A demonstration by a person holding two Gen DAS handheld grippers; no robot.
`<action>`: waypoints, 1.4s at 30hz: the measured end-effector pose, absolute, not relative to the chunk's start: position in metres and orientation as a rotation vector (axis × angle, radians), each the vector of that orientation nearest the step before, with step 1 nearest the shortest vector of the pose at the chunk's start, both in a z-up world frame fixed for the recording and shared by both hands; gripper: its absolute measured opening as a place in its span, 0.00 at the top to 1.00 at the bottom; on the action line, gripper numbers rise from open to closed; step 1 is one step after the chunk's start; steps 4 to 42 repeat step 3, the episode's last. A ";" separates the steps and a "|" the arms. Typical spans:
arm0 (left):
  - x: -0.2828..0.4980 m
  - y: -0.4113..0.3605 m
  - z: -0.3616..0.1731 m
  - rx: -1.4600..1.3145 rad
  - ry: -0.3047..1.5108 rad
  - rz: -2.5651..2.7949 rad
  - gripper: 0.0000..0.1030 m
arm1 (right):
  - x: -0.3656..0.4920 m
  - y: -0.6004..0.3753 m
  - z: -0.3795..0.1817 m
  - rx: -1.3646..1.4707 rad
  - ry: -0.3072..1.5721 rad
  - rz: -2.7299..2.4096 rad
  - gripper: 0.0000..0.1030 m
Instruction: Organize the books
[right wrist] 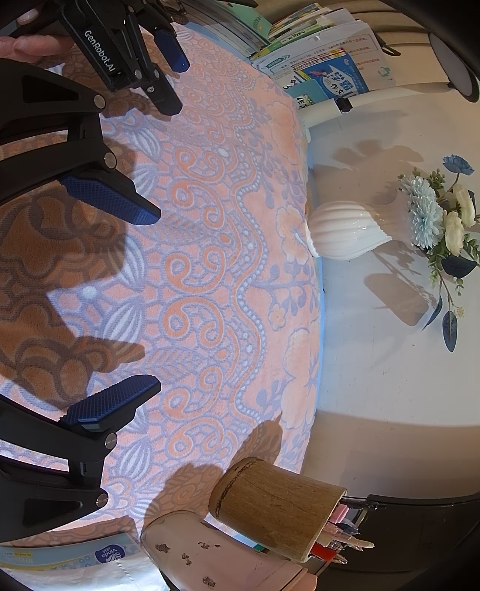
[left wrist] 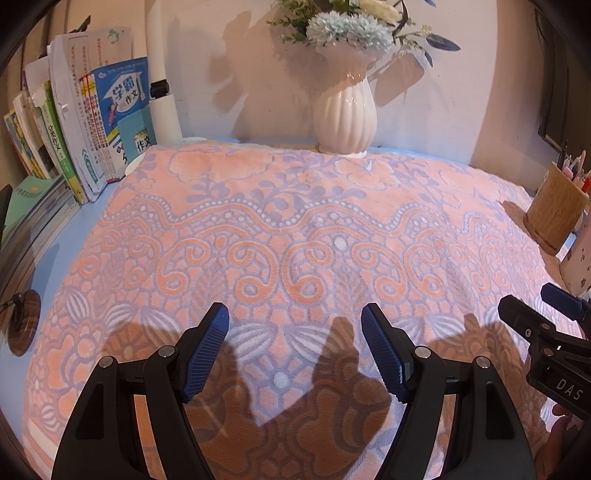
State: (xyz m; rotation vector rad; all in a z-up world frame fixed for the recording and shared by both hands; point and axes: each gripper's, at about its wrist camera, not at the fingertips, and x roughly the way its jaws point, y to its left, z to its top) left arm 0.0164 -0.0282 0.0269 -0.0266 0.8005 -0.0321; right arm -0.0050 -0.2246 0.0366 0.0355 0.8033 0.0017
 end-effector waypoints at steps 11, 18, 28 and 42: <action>0.019 -0.027 0.026 -0.034 0.813 -0.040 0.30 | -0.005 -0.225 0.036 0.036 0.804 0.002 0.20; 0.019 -0.027 0.026 -0.034 0.813 -0.040 0.30 | -0.005 -0.225 0.036 0.036 0.804 0.002 0.20; 0.019 -0.027 0.026 -0.034 0.813 -0.040 0.30 | -0.005 -0.225 0.036 0.036 0.804 0.002 0.20; 0.019 -0.027 0.026 -0.034 0.813 -0.040 0.30 | -0.005 -0.225 0.036 0.036 0.804 0.002 0.20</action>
